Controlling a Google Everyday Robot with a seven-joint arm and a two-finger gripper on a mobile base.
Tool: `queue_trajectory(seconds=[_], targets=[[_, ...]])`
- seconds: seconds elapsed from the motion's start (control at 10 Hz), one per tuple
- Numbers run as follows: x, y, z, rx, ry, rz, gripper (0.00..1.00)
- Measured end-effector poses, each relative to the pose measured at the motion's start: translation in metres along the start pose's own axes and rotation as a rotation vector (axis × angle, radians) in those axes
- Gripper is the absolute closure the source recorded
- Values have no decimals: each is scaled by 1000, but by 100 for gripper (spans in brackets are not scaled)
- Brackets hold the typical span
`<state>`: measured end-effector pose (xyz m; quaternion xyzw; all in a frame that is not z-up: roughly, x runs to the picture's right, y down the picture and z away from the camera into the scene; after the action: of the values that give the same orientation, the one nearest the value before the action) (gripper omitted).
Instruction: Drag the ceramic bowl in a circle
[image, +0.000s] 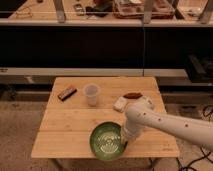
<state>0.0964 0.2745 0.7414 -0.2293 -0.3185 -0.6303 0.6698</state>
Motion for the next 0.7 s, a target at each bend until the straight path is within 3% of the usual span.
queue_trajectory(seconds=[0.3, 0.5, 0.7], targets=[[-16, -64, -13, 21, 38, -131, 100], [-6, -114, -15, 73, 29, -169, 100], [15, -146, -9, 93, 12, -181, 100]])
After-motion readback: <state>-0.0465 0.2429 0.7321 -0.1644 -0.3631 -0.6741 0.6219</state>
